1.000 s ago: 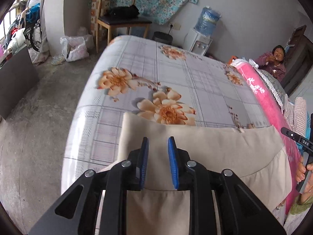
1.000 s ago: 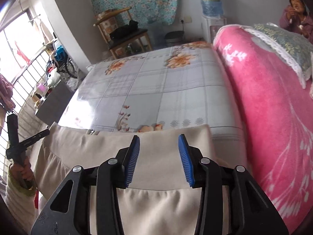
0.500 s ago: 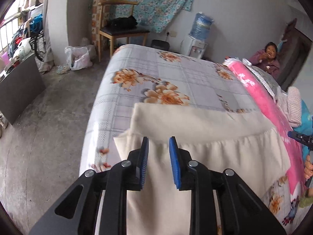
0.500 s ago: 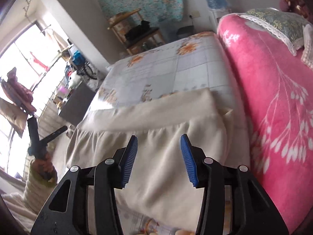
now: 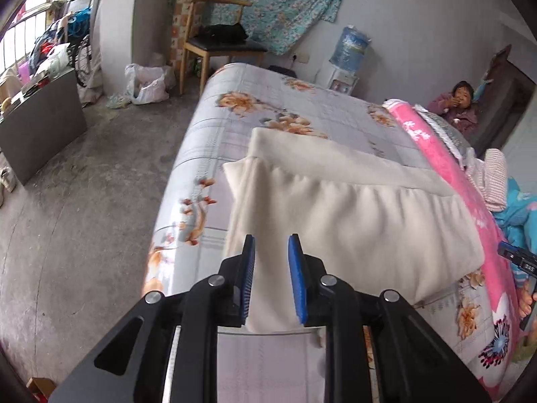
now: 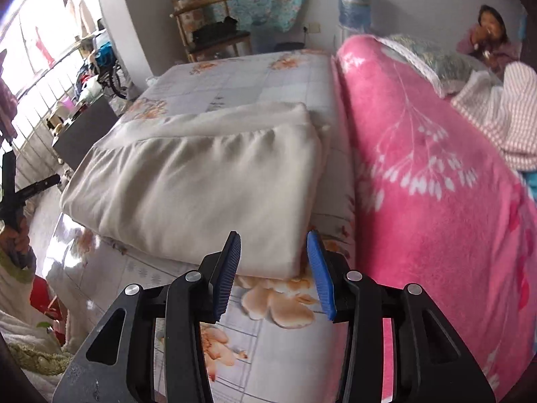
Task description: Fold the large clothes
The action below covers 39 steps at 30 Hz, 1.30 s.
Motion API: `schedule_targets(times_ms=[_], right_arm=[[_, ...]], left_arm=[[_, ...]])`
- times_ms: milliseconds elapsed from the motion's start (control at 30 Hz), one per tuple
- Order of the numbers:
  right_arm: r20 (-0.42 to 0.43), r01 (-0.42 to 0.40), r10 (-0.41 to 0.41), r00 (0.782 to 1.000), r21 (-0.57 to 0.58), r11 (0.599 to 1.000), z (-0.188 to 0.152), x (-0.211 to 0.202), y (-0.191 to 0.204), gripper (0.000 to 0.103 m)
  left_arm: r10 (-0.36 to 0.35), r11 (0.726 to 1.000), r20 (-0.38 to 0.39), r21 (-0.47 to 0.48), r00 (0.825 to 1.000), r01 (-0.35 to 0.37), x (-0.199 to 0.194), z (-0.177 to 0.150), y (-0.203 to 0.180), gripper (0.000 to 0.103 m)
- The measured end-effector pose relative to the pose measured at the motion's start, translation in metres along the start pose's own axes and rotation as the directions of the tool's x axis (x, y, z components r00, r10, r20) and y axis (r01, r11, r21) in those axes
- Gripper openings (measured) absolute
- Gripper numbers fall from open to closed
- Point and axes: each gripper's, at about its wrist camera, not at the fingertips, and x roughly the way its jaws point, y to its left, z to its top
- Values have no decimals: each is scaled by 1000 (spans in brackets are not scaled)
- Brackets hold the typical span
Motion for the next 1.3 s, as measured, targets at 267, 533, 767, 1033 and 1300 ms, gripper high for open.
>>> schedule_targets(times_ms=[267, 533, 767, 1033, 1300], right_arm=[[-74, 89, -116, 990, -296, 951, -26, 84, 62, 45], [-73, 98, -119, 990, -241, 966, -18, 52, 50, 48], [9, 28, -27, 1000, -217, 976, -13, 54, 87, 68], [-59, 251, -270, 961, -223, 942, -60, 52, 81, 77], [2, 111, -111, 994, -3, 994, -84, -1, 106, 87]], left_arm=[[-95, 995, -131, 25, 987, 99, 52, -38, -27, 20], [-27, 995, -86, 93, 996, 35, 16, -40, -25, 21], [0, 989, -101, 146, 995, 14, 40, -45, -61, 42], [74, 995, -54, 67, 996, -70, 6, -70, -46, 57], [80, 995, 48, 61, 996, -83, -46, -104, -90, 77]])
